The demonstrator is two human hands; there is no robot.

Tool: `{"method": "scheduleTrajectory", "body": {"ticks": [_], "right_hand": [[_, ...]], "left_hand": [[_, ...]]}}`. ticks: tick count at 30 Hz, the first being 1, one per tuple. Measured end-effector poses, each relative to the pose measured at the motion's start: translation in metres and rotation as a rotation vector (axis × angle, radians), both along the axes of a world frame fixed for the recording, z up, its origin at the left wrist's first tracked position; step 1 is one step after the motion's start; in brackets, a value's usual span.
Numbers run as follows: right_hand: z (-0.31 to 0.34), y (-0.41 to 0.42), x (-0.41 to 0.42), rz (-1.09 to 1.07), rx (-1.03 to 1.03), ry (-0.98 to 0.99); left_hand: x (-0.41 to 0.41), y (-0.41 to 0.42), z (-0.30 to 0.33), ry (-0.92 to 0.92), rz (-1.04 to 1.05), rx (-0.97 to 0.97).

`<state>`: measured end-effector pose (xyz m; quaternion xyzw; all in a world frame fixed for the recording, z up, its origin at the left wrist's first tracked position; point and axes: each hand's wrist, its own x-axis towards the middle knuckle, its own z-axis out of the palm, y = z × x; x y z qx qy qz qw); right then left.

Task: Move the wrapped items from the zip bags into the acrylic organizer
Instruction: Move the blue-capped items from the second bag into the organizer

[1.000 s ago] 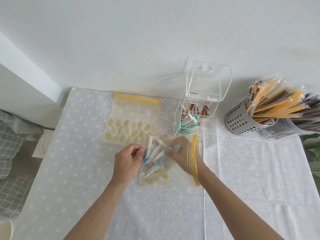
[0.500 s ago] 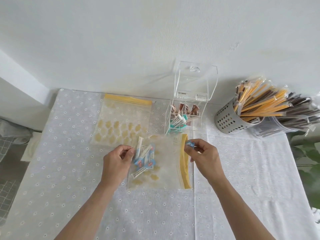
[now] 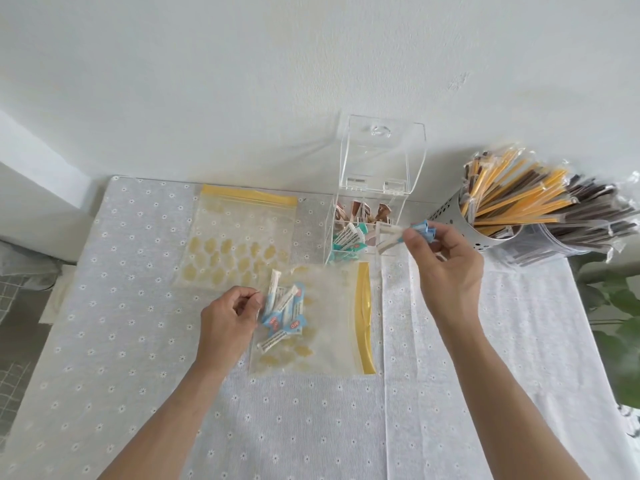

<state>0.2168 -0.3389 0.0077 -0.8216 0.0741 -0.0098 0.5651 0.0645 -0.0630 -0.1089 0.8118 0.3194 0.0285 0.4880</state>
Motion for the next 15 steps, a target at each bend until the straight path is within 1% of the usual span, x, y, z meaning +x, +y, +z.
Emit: {"method": "scheduleTrajectory", "body": {"ticks": [5, 10, 15], "right_hand": [[-0.014, 0.013, 0.013, 0.056, -0.158, -0.030], [-0.025, 0.013, 0.008, 0.126, -0.288, -0.021], [-0.019, 0.010, 0.002, 0.155, -0.361, -0.106]], "left_hand": [[0.000, 0.001, -0.001, 0.000, 0.001, -0.024], [0.000, 0.001, 0.000, 0.001, -0.014, -0.020], [0.000, 0.000, 0.002, -0.001, -0.007, -0.027]]}}
